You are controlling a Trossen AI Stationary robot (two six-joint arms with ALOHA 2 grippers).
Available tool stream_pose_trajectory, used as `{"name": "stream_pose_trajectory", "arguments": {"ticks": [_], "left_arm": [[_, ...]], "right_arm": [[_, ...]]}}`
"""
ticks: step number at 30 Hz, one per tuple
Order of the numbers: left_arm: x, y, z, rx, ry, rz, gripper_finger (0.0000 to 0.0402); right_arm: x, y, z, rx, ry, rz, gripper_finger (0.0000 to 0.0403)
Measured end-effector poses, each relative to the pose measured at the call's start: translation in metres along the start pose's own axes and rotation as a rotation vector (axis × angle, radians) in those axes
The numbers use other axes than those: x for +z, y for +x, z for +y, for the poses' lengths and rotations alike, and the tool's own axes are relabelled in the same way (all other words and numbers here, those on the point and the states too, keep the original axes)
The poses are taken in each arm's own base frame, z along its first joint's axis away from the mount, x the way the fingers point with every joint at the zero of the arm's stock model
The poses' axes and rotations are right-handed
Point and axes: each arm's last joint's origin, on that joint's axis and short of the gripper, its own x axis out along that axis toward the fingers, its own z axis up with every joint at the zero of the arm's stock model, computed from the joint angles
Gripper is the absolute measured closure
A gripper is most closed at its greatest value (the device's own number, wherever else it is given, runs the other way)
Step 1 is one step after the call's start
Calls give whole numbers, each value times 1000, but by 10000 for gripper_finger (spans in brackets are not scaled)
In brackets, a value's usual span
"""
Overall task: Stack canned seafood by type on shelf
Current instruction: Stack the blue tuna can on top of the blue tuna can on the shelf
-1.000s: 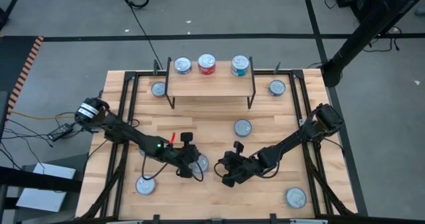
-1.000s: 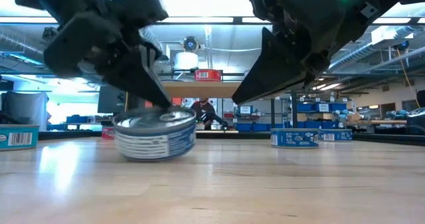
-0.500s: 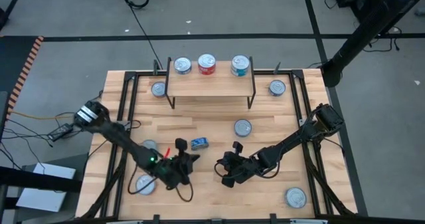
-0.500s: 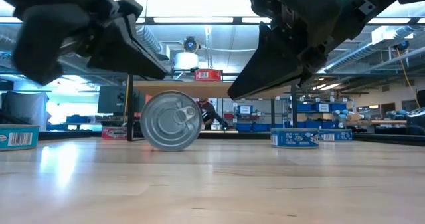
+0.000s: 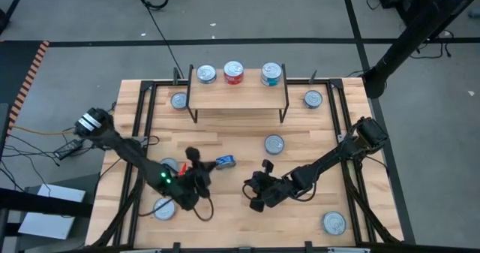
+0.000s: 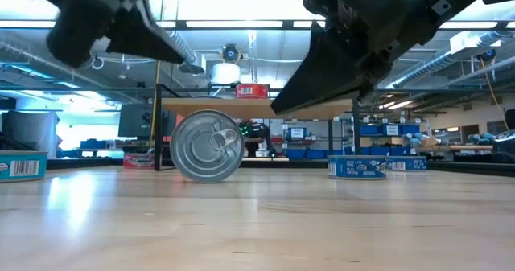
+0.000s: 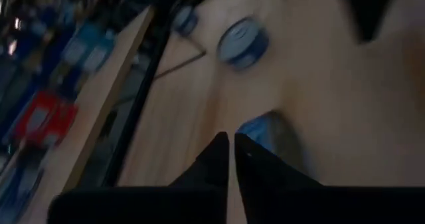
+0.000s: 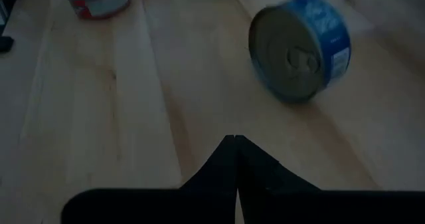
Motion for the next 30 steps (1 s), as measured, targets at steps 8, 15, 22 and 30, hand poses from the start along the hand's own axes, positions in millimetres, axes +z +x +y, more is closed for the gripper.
{"name": "stream_pose_trajectory", "arguments": {"ticks": [8,15,22,30], "left_arm": [[-54,23,24,-43,-140,87,397],[-84,49,31,-88,-228,48,399],[-91,56,32,-288,-284,14,400],[-83,53,27,-519,-297,-70,400]], "right_arm": [[22,11,-11,7,-30,-109,392],[18,37,-18,86,-25,-94,392],[3,69,-38,-34,33,-85,392],[6,75,-50,-136,107,-126,392]]}}
